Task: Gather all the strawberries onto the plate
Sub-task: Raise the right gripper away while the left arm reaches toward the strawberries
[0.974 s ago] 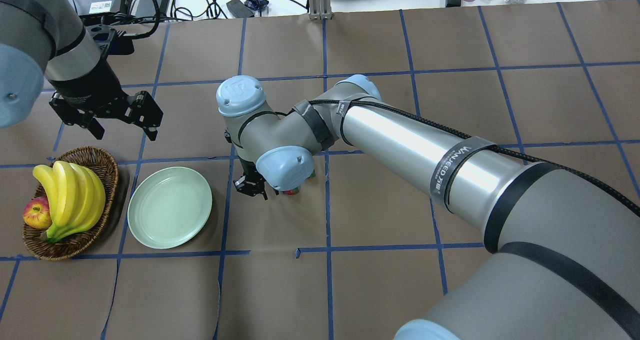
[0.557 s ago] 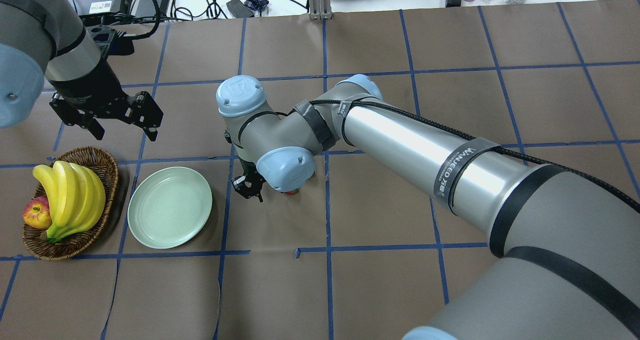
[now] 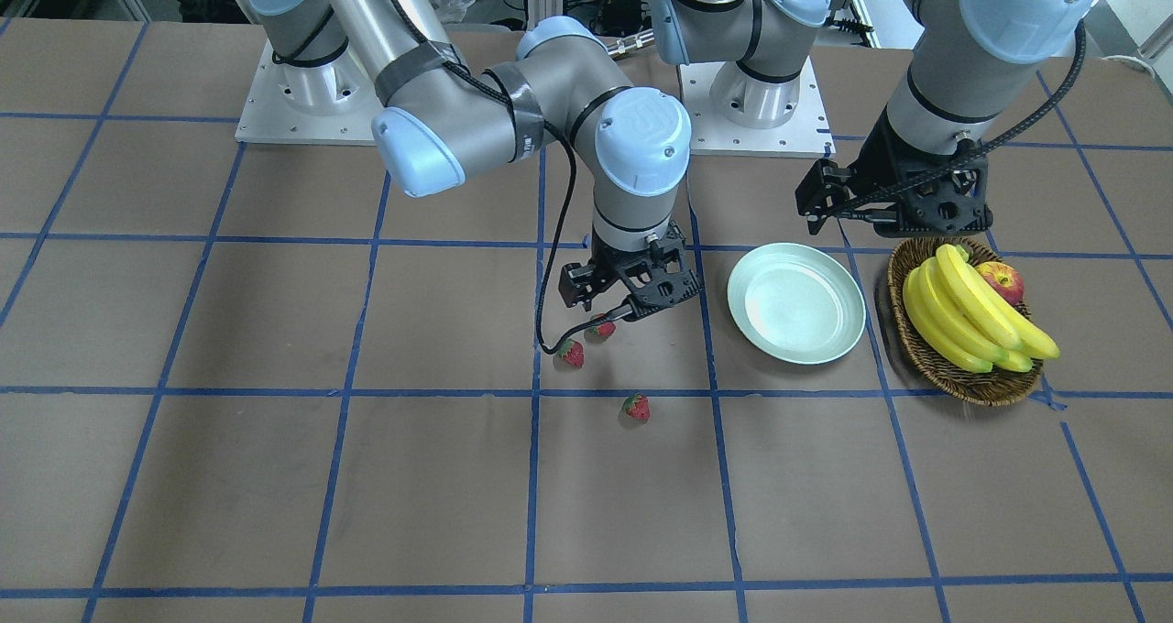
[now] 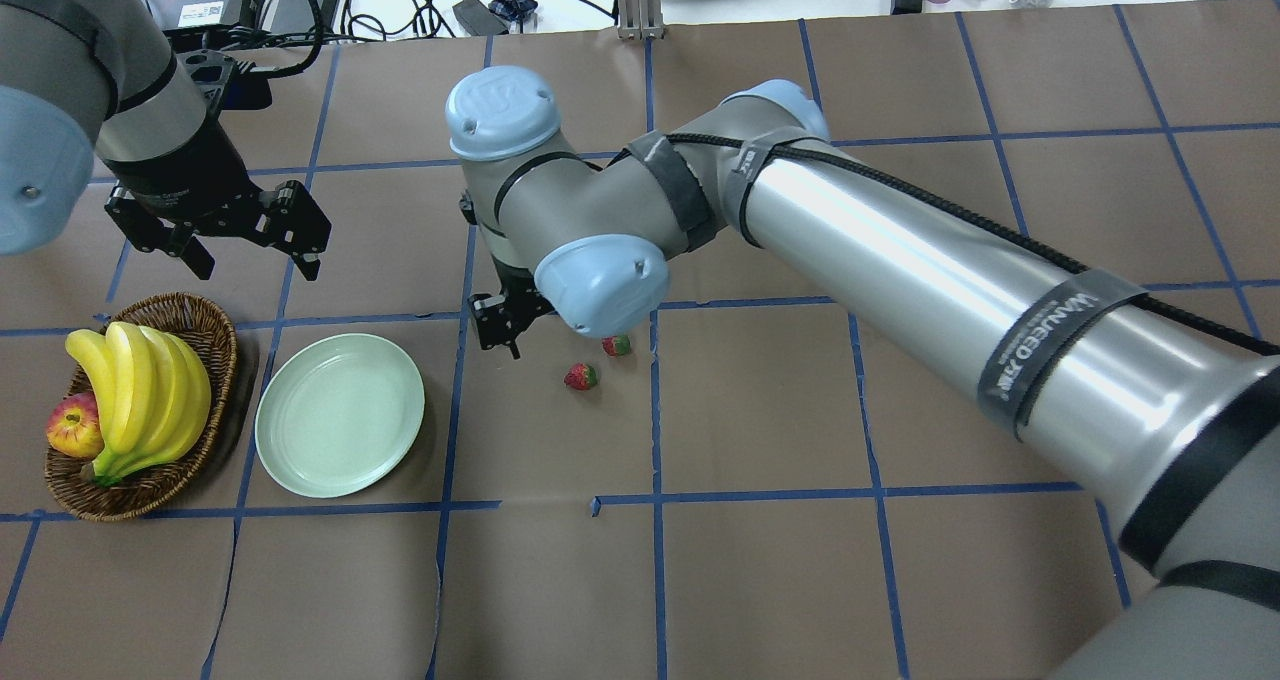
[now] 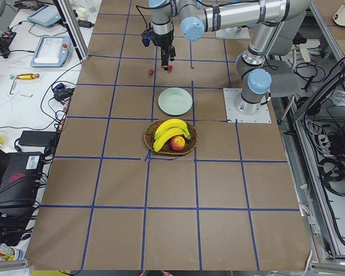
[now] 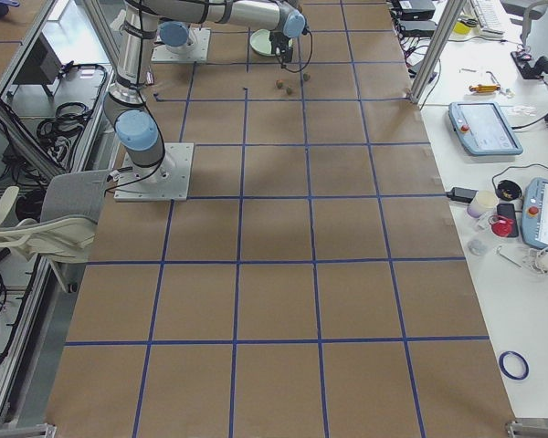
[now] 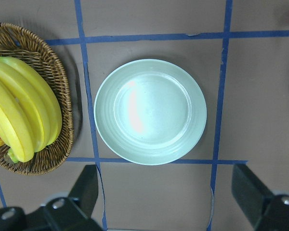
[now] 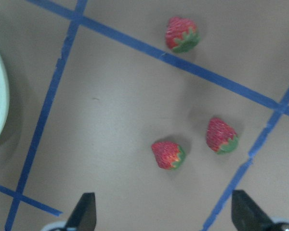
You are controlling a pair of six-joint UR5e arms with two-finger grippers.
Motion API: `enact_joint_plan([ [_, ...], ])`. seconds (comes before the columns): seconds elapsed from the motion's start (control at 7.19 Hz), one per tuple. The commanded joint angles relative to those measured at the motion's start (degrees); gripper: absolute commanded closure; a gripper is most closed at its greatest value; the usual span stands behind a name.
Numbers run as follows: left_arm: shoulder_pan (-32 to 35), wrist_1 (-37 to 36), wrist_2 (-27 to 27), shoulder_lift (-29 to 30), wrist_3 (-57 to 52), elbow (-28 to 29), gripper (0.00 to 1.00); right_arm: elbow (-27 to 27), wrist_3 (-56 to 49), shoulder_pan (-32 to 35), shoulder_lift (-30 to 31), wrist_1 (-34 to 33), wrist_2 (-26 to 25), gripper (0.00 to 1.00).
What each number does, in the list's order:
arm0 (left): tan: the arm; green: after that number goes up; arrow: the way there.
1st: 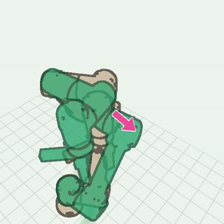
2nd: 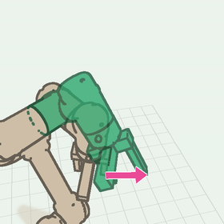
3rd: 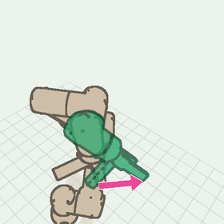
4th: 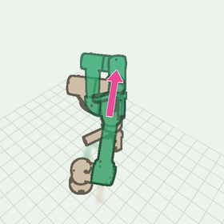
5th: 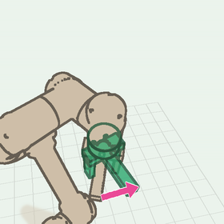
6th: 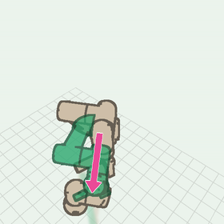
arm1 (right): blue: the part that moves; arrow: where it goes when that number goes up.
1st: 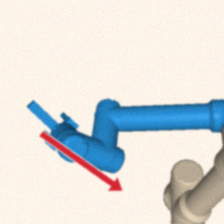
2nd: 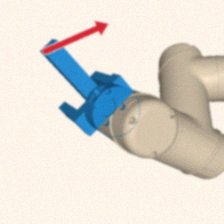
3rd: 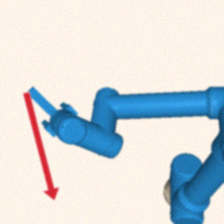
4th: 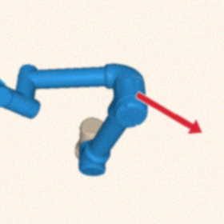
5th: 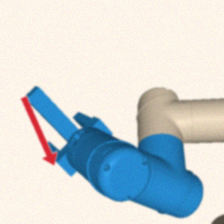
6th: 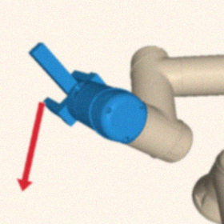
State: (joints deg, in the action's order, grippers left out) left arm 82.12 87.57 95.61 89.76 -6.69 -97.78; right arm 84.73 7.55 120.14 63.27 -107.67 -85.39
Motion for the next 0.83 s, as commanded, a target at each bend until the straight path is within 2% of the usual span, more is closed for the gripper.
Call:
enact_joint_plan([
  [0.0, 0.93, -2.21, -0.42, 0.85, 3.26, 0.22, 0.0, 0.17, -0.43, -8.65, 5.78, 8.05, -3.18, 0.0],
  [0.28, 7.49, -3.01, 0.27, 1.73, 4.99, 0.04, 0.0, 0.26, -2.44, -16.92, 11.33, 15.61, -3.37, 0.0],
  [0.42, 9.36, -6.06, -0.16, 2.78, 12.59, -0.13, 0.0, 0.26, -7.15, -20.18, 14.31, 20.26, -3.9, 0.0],
  [0.7, 9.9, -13.0, -2.34, 6.72, 15.38, -0.22, 0.0, 0.08, -11.67, -24.77, 16.01, 24.17, -5.31, 0.0],
])
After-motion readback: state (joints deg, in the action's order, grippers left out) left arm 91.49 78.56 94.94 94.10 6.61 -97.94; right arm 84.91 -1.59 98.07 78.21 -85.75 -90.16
